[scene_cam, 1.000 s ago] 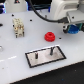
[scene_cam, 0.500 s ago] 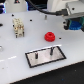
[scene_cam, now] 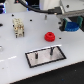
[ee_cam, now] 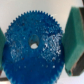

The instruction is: Insert the blue gear onto the right peg, followed by the red gear

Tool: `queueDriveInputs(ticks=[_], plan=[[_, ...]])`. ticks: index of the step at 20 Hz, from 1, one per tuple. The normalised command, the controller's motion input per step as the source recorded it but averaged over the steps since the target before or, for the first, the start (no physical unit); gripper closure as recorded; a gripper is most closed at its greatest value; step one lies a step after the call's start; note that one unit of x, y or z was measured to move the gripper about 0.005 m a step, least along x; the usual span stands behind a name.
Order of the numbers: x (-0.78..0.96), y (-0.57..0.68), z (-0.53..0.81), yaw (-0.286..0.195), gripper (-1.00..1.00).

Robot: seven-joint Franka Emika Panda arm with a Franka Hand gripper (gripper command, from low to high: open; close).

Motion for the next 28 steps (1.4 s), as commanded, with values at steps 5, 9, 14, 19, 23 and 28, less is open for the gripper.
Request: queueDriveInputs(ticks=[5,9,14,19,23,28], plan=[[0.64,-0.38,0.20,0.000,1.00],[0.62,-0.32,0.05,0.000,1.00],[0.55,-0.25,0.02,0.000,1.00],[0.45,-0.20,-0.03,0.000,1.00],[0.32,-0.19,-0.09,0.000,1.00],[0.17,-0.14,-0.14,0.000,1.00]])
